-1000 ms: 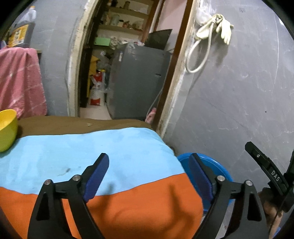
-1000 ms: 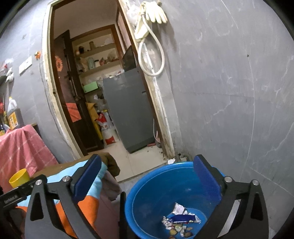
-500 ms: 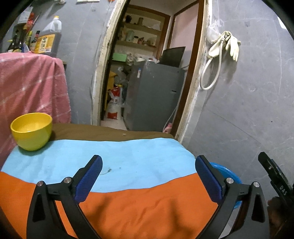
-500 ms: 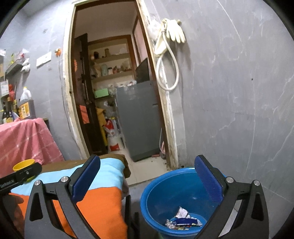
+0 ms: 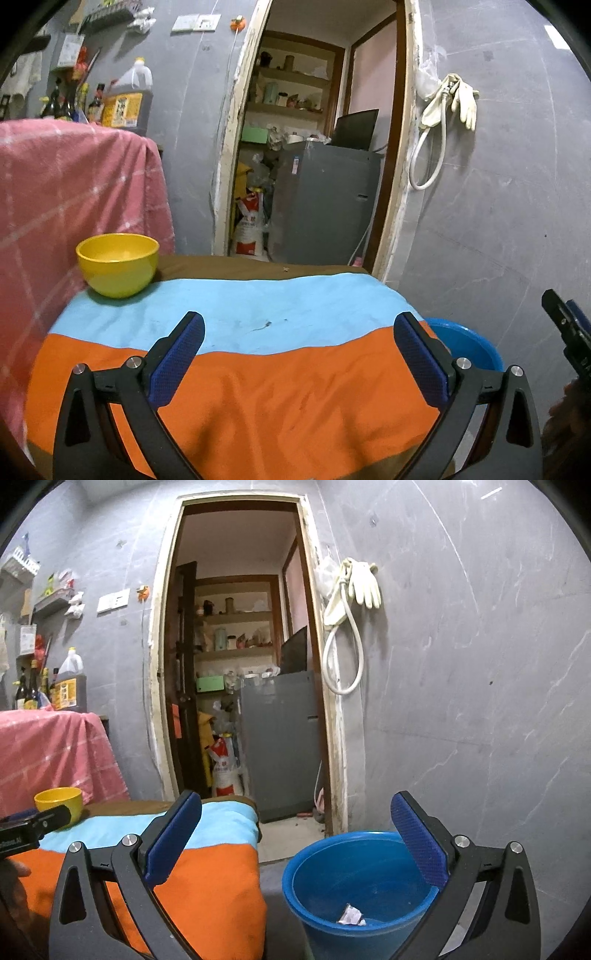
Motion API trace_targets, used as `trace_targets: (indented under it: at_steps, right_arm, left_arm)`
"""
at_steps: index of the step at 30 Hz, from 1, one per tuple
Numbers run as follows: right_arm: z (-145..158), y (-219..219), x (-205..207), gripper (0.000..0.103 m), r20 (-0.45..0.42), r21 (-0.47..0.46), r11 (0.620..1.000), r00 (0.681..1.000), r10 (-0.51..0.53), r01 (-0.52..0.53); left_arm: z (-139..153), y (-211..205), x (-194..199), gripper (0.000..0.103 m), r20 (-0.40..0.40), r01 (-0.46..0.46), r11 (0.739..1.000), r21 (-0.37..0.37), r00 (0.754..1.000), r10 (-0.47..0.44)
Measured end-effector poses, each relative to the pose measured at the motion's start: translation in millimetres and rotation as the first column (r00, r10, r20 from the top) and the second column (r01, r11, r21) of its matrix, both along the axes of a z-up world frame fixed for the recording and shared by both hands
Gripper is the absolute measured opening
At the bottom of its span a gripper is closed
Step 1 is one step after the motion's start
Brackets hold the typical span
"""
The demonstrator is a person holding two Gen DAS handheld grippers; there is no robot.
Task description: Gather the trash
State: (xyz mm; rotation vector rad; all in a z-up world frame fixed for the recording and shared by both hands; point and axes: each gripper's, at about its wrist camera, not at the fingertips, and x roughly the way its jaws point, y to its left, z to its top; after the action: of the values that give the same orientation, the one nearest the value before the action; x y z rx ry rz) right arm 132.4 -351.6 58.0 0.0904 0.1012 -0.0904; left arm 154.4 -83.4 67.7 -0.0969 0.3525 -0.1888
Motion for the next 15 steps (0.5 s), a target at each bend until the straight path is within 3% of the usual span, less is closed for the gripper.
trace_targets:
  at_steps: [15]
  right_arm:
    - [-5.0,37.1,-58.6,0.103,-0.005,-0.018,1.0,1.0,-0.002,0.002]
  left_arm:
    - [-4.0,28.8,-64.8,0.101,0.038,-0.019,1.0,-0.007,0.999,0.019]
